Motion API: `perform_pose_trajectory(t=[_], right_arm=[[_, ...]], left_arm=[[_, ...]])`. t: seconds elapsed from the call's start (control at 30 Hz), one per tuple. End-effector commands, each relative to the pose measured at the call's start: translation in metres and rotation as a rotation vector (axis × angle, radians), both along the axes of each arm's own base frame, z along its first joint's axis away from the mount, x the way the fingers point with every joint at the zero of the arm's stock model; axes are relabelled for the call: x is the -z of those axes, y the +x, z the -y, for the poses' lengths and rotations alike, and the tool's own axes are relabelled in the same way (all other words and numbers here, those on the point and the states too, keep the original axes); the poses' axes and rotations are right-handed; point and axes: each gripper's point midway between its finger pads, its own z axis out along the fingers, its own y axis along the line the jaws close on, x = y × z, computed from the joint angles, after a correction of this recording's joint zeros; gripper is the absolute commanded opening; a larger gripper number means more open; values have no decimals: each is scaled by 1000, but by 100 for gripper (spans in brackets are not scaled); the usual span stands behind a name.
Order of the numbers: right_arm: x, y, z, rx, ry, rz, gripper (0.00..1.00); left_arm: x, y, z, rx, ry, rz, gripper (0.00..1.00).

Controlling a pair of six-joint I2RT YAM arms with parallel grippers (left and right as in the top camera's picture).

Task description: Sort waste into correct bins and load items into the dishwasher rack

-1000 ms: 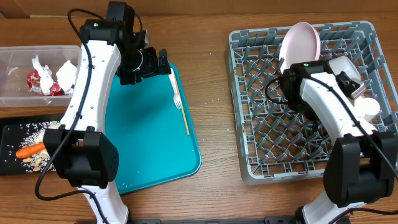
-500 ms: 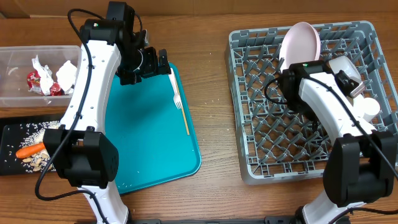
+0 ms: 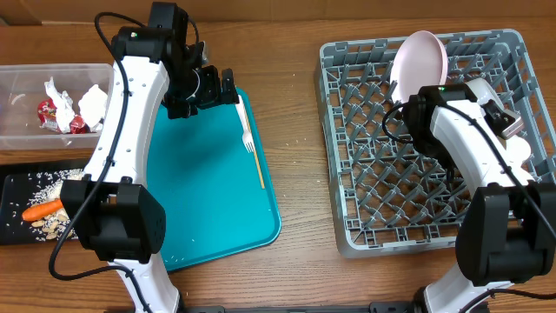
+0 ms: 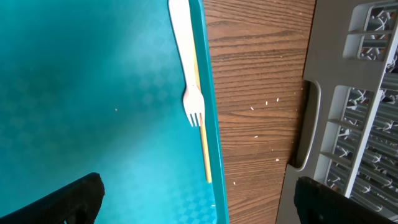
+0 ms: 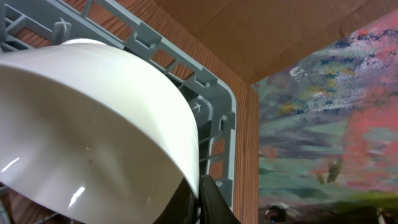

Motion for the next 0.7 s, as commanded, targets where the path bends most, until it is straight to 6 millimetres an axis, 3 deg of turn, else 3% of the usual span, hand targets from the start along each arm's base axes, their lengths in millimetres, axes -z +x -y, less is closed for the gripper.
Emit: perform_pose_trajectory(t=[0.0,0.47,0.67], right_arm=[[7,4,-7,8,30,29,4],[29,-2,-33,58,175,46,4],[20,6,-51,108,311,95,11]], left_arm=[[-13,0,0,3,0,36,100],[-13,0,0,3,0,36,100],[-13,1,1,3,0,40,100]])
